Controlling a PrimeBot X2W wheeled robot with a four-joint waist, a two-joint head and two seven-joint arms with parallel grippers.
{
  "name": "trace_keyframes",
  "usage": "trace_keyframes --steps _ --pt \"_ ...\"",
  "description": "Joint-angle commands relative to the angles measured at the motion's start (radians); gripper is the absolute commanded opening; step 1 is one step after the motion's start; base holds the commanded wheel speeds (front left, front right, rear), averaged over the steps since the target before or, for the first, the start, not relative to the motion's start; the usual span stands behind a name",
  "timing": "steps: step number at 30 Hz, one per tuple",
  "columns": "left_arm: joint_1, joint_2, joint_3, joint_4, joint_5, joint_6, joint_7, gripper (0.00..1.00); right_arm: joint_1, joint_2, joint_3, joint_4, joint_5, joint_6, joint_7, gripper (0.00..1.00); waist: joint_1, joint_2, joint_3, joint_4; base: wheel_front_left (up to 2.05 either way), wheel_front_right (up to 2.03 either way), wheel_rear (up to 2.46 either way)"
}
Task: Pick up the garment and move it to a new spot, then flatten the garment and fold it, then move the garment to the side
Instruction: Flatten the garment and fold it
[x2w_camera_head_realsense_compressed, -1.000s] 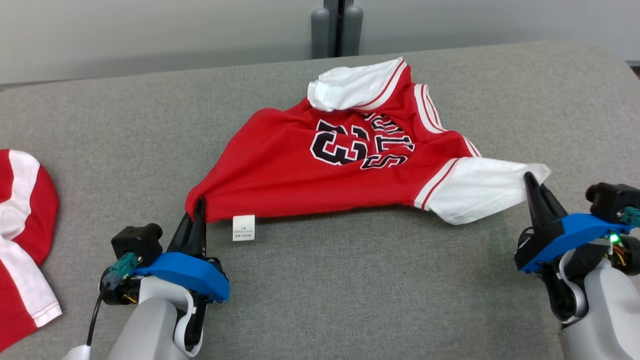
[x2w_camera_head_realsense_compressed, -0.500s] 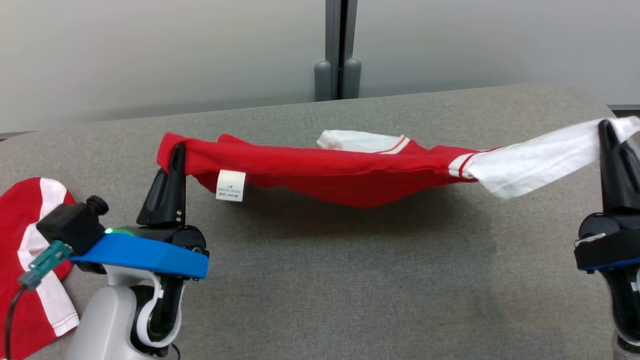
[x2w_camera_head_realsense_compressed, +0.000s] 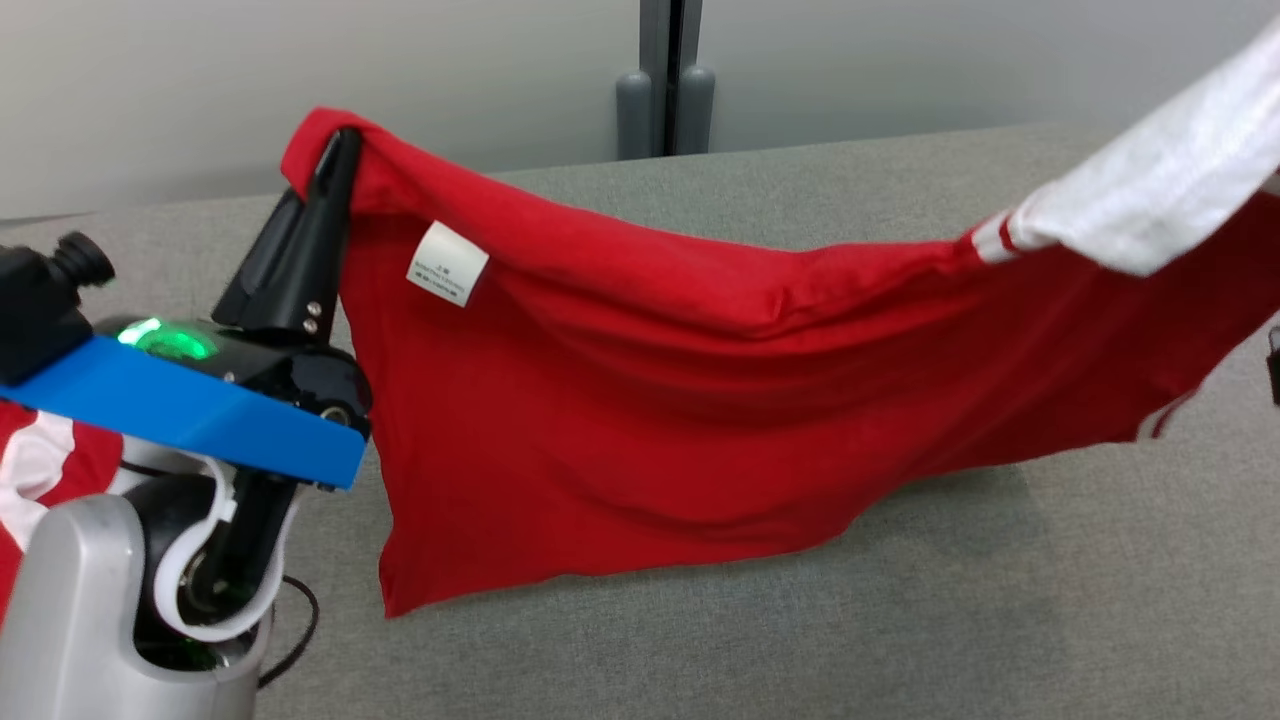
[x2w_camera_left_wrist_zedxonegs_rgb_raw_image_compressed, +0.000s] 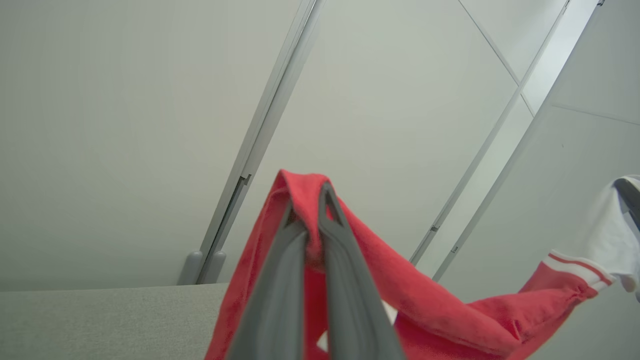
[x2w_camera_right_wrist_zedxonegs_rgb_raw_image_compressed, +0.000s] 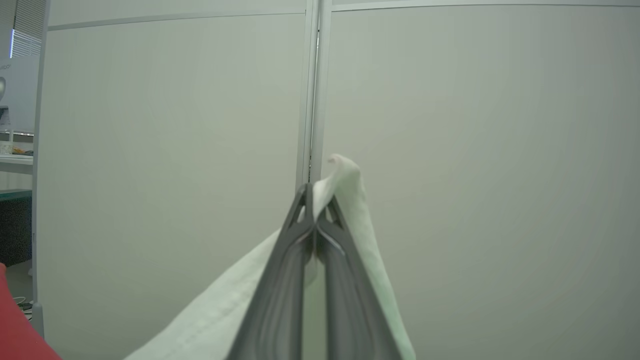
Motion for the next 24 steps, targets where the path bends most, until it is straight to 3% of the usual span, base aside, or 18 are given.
trace_keyframes --steps 1,5,11,14,19,24 --pt "-0.044 0.031 0.002 -0.005 0.014 0.011 0.033 0.00 -0.075 -0.036 0.019 0.040 0.000 0.000 0.007 0.00 0.0000 0.0000 0.033 0.004 0.00 0.00 0.00" --pt "-0.112 0.043 -0.004 0.010 0.025 0.021 0.068 0.00 -0.184 -0.083 0.043 0.164 0.002 0.000 0.004 0.00 0.0000 0.0000 0.090 0.009 0.00 0.00 0.00" --pt "-0.303 0.053 -0.001 0.134 0.044 0.025 0.094 0.00 -0.410 -0.170 0.127 0.486 0.015 0.000 -0.060 0.00 0.0000 0.0000 0.225 0.025 0.00 0.00 0.00" --pt "-0.434 0.076 0.007 0.235 0.090 0.028 0.080 0.00 -0.549 -0.222 0.173 0.634 -0.055 0.000 -0.128 0.00 0.0000 0.0000 0.298 0.025 0.00 0.00 0.00" --pt "-0.645 0.065 0.014 0.420 0.138 0.030 0.025 0.00 -0.794 -0.208 0.257 0.835 -0.115 0.000 -0.251 0.00 0.0000 0.0000 0.360 0.005 0.00 0.00 0.00" --pt "-0.828 0.050 0.021 0.519 0.171 0.018 -0.049 0.00 -0.998 -0.177 0.284 0.924 -0.142 0.000 -0.417 0.00 0.0000 0.0000 0.377 -0.018 0.00 0.00 0.00"
